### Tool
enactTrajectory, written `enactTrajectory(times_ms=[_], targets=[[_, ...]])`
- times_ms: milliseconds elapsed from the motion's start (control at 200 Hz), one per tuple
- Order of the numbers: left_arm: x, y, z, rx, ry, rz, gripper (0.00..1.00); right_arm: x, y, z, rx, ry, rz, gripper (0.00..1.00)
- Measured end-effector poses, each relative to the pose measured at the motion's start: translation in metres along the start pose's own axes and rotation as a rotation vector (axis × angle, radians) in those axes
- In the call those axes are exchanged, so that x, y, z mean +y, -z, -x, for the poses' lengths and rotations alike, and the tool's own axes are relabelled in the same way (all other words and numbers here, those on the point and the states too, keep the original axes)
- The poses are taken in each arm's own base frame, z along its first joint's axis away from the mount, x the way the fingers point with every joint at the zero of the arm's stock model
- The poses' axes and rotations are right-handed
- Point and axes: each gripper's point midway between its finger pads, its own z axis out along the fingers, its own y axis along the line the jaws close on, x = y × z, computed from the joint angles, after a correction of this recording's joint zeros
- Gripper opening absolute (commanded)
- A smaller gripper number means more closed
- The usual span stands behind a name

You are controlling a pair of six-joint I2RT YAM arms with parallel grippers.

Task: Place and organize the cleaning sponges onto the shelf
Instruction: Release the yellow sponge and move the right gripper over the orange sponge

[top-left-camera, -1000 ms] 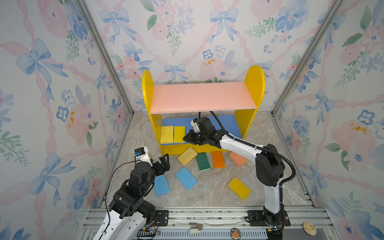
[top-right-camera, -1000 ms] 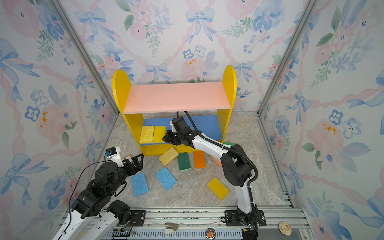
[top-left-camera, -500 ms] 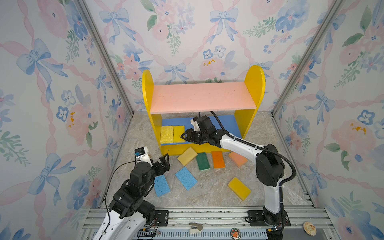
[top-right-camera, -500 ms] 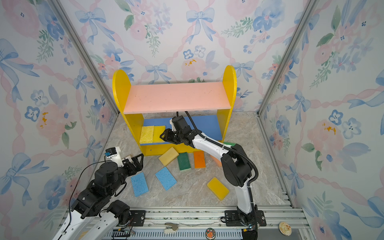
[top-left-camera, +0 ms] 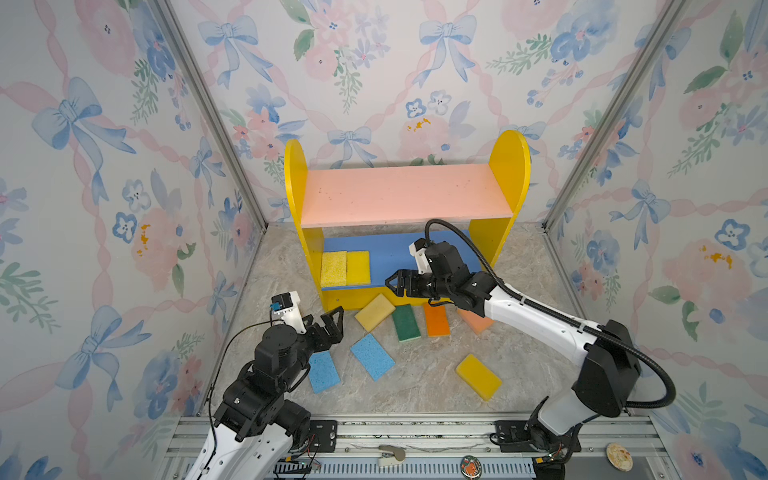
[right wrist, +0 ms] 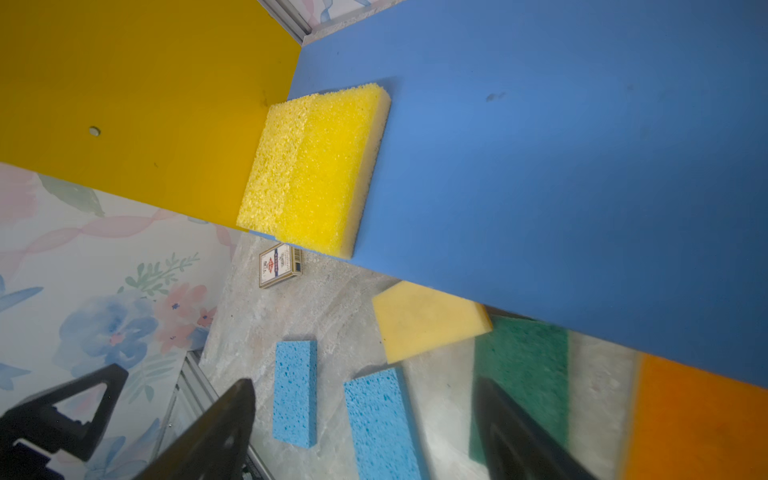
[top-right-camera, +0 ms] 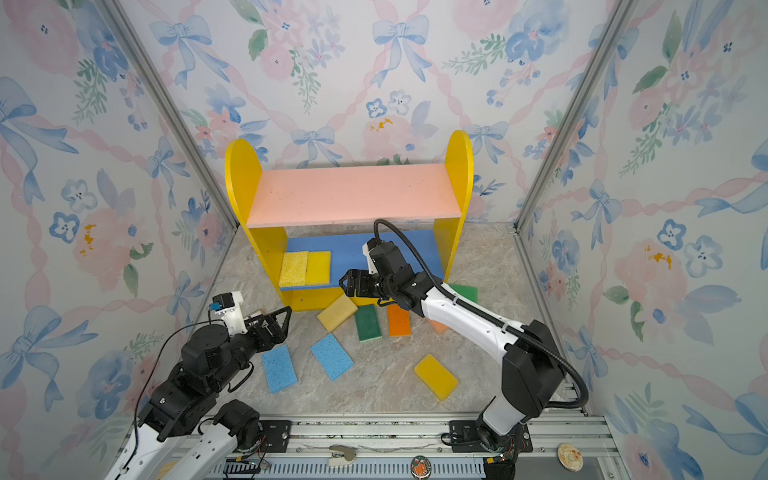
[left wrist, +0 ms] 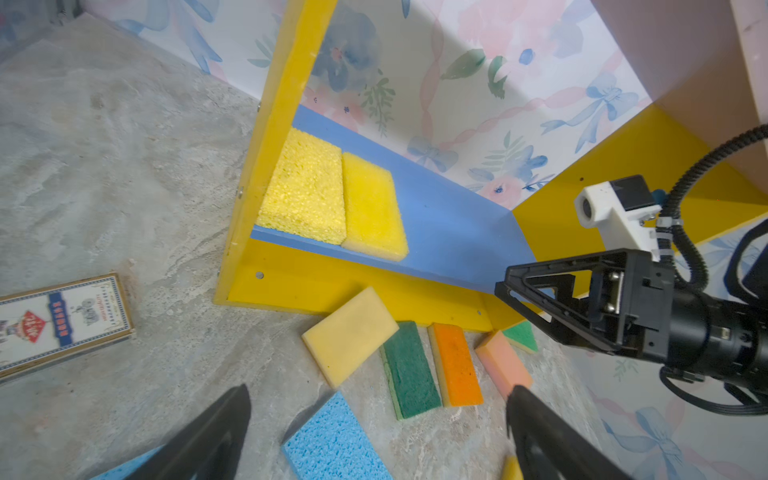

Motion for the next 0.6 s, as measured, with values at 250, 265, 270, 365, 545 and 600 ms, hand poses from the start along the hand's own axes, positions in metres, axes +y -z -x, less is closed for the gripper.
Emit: enactTrajectory(times_ms=[250,265,270,365,545,600], targets=[[-0.012,-0.033,-0.049,0.169,0.076,-0.134,0.98,-0.045,0.051,-0.078,0.153,0.083,-0.176,0.97],[-0.011,-0.035,-0.053,0.181,0.082,-0.136,0.98,-0.051,0.051,-0.084,0.169,0.083,-0.192,0.97],[-0.010,-0.036,-0.056,0.188,0.086,-0.138,0.98,-0.052,0.051,-0.085,0.173,0.083,-0.196,0.97],[-0.003,-0.046,-0.082,0.255,0.130,-0.148,0.98,-0.086,0.047,-0.119,0.268,0.071,-0.291,0.97],[-0.005,-0.051,-0.096,0.304,0.170,-0.183,0.98,-0.124,0.031,-0.130,0.321,0.024,-0.383,0.97],[-0.009,-0.049,-0.093,0.293,0.174,-0.203,0.98,-0.137,0.023,-0.129,0.332,0.010,-0.409,0.97]])
